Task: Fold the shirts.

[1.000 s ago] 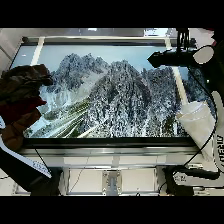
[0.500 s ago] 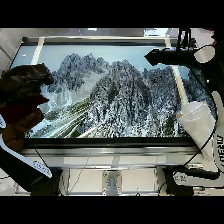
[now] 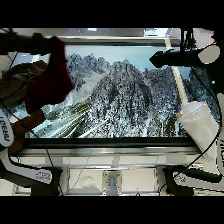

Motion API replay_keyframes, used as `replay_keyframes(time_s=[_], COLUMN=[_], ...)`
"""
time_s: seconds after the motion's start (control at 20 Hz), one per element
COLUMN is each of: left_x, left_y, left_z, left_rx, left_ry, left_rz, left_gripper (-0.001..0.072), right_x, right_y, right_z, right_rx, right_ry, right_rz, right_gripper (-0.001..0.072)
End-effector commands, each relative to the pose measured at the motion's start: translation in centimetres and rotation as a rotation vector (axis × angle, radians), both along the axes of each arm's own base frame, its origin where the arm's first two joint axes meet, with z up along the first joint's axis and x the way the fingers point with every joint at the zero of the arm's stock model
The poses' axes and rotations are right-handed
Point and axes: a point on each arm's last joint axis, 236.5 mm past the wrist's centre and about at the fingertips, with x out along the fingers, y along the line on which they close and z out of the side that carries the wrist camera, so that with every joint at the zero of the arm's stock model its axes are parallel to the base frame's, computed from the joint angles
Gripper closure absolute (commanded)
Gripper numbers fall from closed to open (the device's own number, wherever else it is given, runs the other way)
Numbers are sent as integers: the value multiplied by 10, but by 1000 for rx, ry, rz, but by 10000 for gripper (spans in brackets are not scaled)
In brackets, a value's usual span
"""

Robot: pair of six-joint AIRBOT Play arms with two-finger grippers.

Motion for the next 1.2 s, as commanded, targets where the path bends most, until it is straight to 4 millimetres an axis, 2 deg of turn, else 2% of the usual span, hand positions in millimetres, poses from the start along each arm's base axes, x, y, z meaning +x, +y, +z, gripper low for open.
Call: replay_keyframes(time_s=[0.0, 0.05, 0.15, 0.25, 0.3, 0.35, 0.4, 0.45, 0.5, 0.55, 0.6, 0.65, 0.75, 0.8, 0.85, 1.0, 1.15], left_x=[-84, -98, -121, -127, -115, -95, -66, -30, 6, 31, 50, 61, 74, 76, 76, 76, 72], left_y=[-130, -158, -201, -222, -224, -221, -207, -182, -148, -116, -84, -58, -10, 7, 23, 59, 80], left_z=[-6, -27, -89, -151, -173, -185, -184, -171, -151, -137, -135, -144, -180, -200, -220, -269, -308], left_rx=[66, 127, 318, 518, 615, 710, 819, 931, 1021, 1057, 1048, 1012, 896, 827, 755, 627, 617], left_ry=[-57, -53, -52, -55, -86, -149, -249, -346, -411, -427, -383, -299, -64, 57, 176, 416, 533], left_rz=[-340, -392, -476, -496, -457, -390, -293, -151, 33, 192, 299, 365, 464, 487, 504, 545, 539], left_gripper=[696, 696, 697, 687, 556, 235, -13, -4, -2, -2, -1, 0, 0, 0, 0, -1, -1], right_x=[-21, -26, -29, -28, -28, -28, -28, -30, -34, -41, -50, -60, -79, -89, -99, -126, -149], right_y=[-46, -54, -67, -74, -78, -79, -78, -73, -65, -52, -36, -19, 8, 17, 26, 38, 51], right_z=[-29, -35, -39, -39, -39, -40, -45, -56, -70, -90, -110, -131, -166, -183, -198, -235, -250], right_rx=[-200, -239, -296, -330, -343, -351, -344, -326, -295, -241, -176, -107, -5, 41, 71, 104, 98], right_ry=[133, 158, 176, 172, 172, 175, 185, 210, 245, 295, 354, 418, 523, 581, 628, 759, 823], right_rz=[-81, -87, -103, -114, -120, -122, -118, -106, -89, -65, -38, -4, 51, 59, 76, 89, 123], right_gripper=[323, 323, 323, 323, 322, 319, 314, 314, 315, 314, 314, 313, 306, 195, 145, 145, 145])
